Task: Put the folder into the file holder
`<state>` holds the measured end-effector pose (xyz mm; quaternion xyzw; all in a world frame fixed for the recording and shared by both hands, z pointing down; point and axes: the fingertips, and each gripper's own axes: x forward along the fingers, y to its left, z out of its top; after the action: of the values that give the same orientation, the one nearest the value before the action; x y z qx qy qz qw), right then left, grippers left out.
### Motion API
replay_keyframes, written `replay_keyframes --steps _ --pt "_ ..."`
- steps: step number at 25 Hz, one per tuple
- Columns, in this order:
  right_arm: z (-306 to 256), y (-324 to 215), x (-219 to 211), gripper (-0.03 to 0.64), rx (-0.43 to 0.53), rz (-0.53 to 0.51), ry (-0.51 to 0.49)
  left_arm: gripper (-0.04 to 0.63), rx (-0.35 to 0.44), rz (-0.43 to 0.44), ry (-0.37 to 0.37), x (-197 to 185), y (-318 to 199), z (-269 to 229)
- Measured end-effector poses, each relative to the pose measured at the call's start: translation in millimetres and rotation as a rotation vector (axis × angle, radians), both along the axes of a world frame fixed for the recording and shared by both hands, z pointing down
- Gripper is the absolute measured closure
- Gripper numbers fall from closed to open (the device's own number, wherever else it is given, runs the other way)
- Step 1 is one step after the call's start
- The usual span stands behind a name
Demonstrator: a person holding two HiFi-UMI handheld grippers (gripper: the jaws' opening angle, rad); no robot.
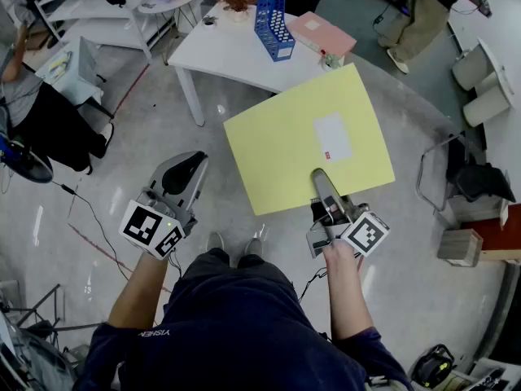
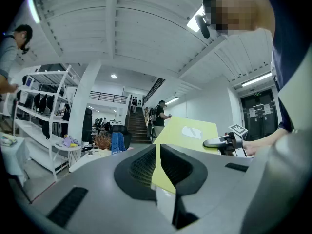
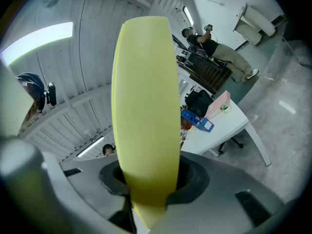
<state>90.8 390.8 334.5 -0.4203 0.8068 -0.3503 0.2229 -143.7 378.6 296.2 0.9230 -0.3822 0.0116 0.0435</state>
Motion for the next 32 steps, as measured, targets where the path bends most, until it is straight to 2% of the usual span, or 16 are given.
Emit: replay_keyframes --steps 17,27,32 --pt "6 -3 1 0.457 -0.024 -0.001 0.030 0.545 -0.002 -0.008 -0.007 10 2 5" --pt "10 -9 16 0.468 -0.010 -0.005 0.001 0.545 -0.011 -0.006 -0.015 26 -1 8" --pt "18 -8 28 0.469 -0.039 0.001 -0.017 0.545 -0.008 -0.016 -0.017 34 -1 7"
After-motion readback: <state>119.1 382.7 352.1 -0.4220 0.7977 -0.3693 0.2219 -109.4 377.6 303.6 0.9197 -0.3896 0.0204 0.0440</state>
